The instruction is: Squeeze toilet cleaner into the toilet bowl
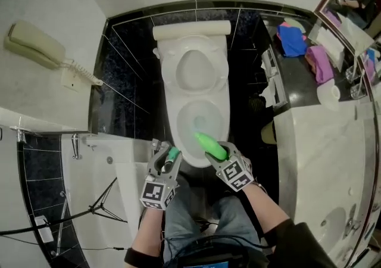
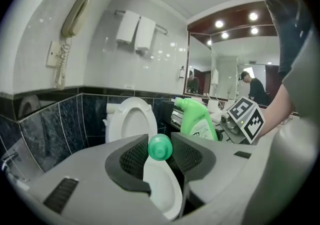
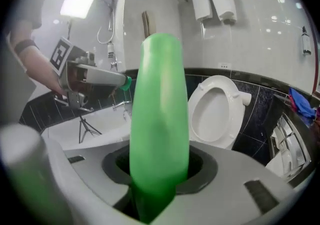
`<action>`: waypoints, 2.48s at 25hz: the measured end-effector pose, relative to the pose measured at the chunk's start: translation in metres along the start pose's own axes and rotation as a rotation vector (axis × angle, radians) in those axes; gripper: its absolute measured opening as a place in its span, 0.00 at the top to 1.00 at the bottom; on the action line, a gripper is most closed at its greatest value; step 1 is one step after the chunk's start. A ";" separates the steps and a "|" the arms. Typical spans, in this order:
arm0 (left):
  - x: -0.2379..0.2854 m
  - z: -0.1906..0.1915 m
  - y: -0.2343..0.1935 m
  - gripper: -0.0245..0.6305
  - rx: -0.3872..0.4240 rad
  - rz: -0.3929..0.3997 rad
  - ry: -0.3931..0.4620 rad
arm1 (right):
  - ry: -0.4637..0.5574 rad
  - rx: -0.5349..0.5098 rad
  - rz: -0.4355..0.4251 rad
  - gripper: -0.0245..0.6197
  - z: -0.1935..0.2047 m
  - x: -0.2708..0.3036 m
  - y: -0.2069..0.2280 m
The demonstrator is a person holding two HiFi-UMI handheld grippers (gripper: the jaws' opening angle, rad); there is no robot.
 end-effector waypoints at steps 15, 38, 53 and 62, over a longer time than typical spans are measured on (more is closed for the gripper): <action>-0.082 -0.126 0.074 0.73 0.060 -0.012 0.097 | 0.203 -0.033 -0.090 0.66 -0.075 -0.187 -0.049; -0.207 -0.202 0.063 0.73 0.052 0.038 0.180 | 0.149 -0.053 -0.114 0.66 -0.081 -0.262 -0.146; -0.236 -0.192 0.041 0.73 0.040 0.055 0.199 | 0.103 -0.038 -0.089 0.65 -0.079 -0.247 -0.163; -0.243 -0.197 0.045 0.73 0.059 0.094 0.230 | 0.061 -0.068 -0.133 0.65 -0.073 -0.246 -0.167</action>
Point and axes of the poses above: the fingertips, and each gripper's own axes: x forward along the fingers, y to its right, z out of its underside, the point moved 5 cm from there along -x, backward along the fingers, and after that the axes turned 13 degrees about x, right-handed, at the moved point
